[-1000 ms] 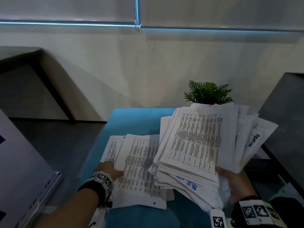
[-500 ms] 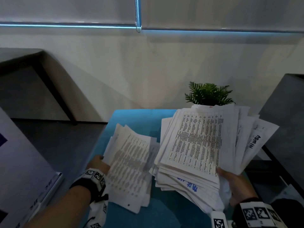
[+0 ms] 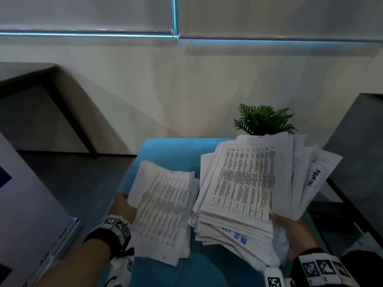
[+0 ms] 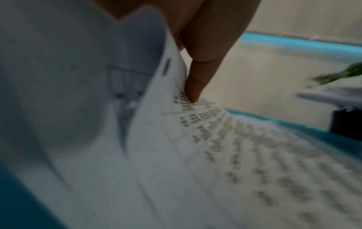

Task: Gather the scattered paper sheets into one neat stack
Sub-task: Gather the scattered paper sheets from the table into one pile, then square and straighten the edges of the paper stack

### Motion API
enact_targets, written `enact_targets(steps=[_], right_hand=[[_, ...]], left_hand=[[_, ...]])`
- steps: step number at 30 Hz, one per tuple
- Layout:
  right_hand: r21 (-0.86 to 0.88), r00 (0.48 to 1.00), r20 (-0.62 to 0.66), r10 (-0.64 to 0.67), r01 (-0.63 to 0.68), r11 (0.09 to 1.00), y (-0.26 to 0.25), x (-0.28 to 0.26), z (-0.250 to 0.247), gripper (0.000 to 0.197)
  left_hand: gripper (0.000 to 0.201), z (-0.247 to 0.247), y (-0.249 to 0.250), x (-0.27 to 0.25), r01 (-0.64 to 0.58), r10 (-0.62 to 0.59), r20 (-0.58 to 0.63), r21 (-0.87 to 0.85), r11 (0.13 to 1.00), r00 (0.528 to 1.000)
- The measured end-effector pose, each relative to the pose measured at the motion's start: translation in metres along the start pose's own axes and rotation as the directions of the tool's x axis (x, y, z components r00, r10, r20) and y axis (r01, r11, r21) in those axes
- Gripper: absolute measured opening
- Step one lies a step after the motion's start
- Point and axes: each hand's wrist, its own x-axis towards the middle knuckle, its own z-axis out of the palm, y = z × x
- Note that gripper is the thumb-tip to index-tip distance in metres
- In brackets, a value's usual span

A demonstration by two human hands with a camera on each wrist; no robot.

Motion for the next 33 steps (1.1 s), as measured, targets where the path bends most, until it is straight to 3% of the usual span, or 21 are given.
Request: enact_targets(steps=[3, 5, 7, 9, 10, 11, 12, 14, 17, 20, 22, 24, 26, 28, 29, 30, 32, 33], right_hand=[[0.026, 0.999, -0.03, 0.011, -0.01, 1.0, 0.004, 0.002, -0.001, 0.006], [0.015, 0.999, -0.039, 0.013, -0.012, 1.0, 0.006, 0.002, 0.001, 0.004], [0.047, 0.999, -0.004, 0.05, -0.05, 0.998, 0.008, 0.0, 0.008, 0.006], [0.05, 0.996, 0.032, 0.081, -0.083, 0.995, 0.008, -0.005, 0.015, 0.011], [0.045, 0.994, 0.047, 0.098, -0.1, 0.994, 0.009, -0.007, 0.018, 0.009], [0.05, 0.991, 0.068, 0.118, -0.121, 0.991, 0.009, -0.009, 0.021, 0.006], [0.033, 0.989, 0.082, 0.123, -0.126, 0.991, 0.009, -0.013, 0.024, 0.004], [0.007, 0.993, 0.089, 0.083, -0.083, 0.996, 0.009, -0.018, 0.03, 0.003], [0.107, 0.983, 0.158, 0.091, -0.108, 0.988, 0.007, -0.026, 0.039, 0.02], [0.094, 0.97, 0.21, 0.12, -0.142, 0.985, 0.008, -0.029, 0.042, 0.023], [0.071, 0.977, 0.196, 0.08, -0.095, 0.993, 0.011, -0.029, 0.041, 0.028], [0.096, 0.975, 0.214, 0.062, -0.084, 0.992, 0.012, -0.03, 0.041, 0.051], [0.191, 0.968, 0.245, 0.058, -0.107, 0.976, 0.012, -0.03, 0.038, 0.058], [0.305, 0.956, 0.286, 0.069, -0.159, 0.939, 0.009, -0.031, 0.035, 0.048], [0.324, 0.948, 0.312, 0.065, -0.171, 0.93, 0.009, -0.03, 0.033, 0.04], [0.324, 0.936, 0.348, 0.06, -0.18, 0.929, 0.006, -0.033, 0.033, 0.039], [0.311, 0.922, 0.387, 0.02, -0.151, 0.938, 0.0, -0.039, 0.033, 0.045], [0.3, 0.914, 0.406, 0.008, -0.141, 0.943, -0.001, -0.039, 0.033, 0.05]], left_hand=[[0.053, -0.029, 0.031, -0.015, -0.223, 0.214, -0.076, -0.14, 0.965, 0.974], [0.048, -0.054, 0.06, -0.032, -0.406, 0.387, -0.134, -0.171, 0.898, 0.912], [0.036, -0.077, 0.094, -0.057, -0.488, 0.473, -0.127, -0.301, 0.819, 0.872], [0.036, -0.094, 0.118, -0.076, -0.394, 0.523, 0.003, -0.653, 0.646, 0.852], [0.041, -0.096, 0.125, -0.079, -0.279, 0.537, 0.082, -0.784, 0.555, 0.84], [0.044, -0.093, 0.128, -0.078, -0.171, 0.527, 0.154, -0.839, 0.516, 0.836], [0.039, -0.087, 0.13, -0.077, -0.114, 0.51, 0.211, -0.838, 0.534, 0.834], [0.027, -0.063, 0.126, -0.075, -0.073, 0.438, 0.299, -0.752, 0.655, 0.848], [0.025, -0.015, 0.106, -0.078, -0.079, 0.345, 0.378, -0.567, 0.82, 0.859], [0.028, 0.019, 0.087, -0.084, -0.121, 0.31, 0.361, -0.461, 0.879, 0.88], [0.024, 0.031, 0.076, -0.083, -0.159, 0.295, 0.326, -0.387, 0.909, 0.898], [0.033, 0.033, 0.066, -0.078, -0.18, 0.284, 0.325, -0.314, 0.932, 0.902], [0.047, 0.028, 0.062, -0.07, -0.221, 0.289, 0.282, -0.248, 0.943, 0.915], [0.08, 0.019, 0.061, -0.062, -0.183, 0.233, 0.204, -0.239, 0.954, 0.951], [0.102, 0.015, 0.06, -0.06, -0.088, 0.166, 0.23, -0.317, 0.944, 0.959], [0.118, 0.009, 0.061, -0.061, 0.056, 0.11, 0.341, -0.442, 0.895, 0.934], [0.115, 0.005, 0.059, -0.062, 0.349, 0.145, 0.65, -0.567, 0.746, 0.746], [0.102, 0.002, 0.06, -0.067, 0.397, 0.189, 0.722, -0.557, 0.729, 0.666]])
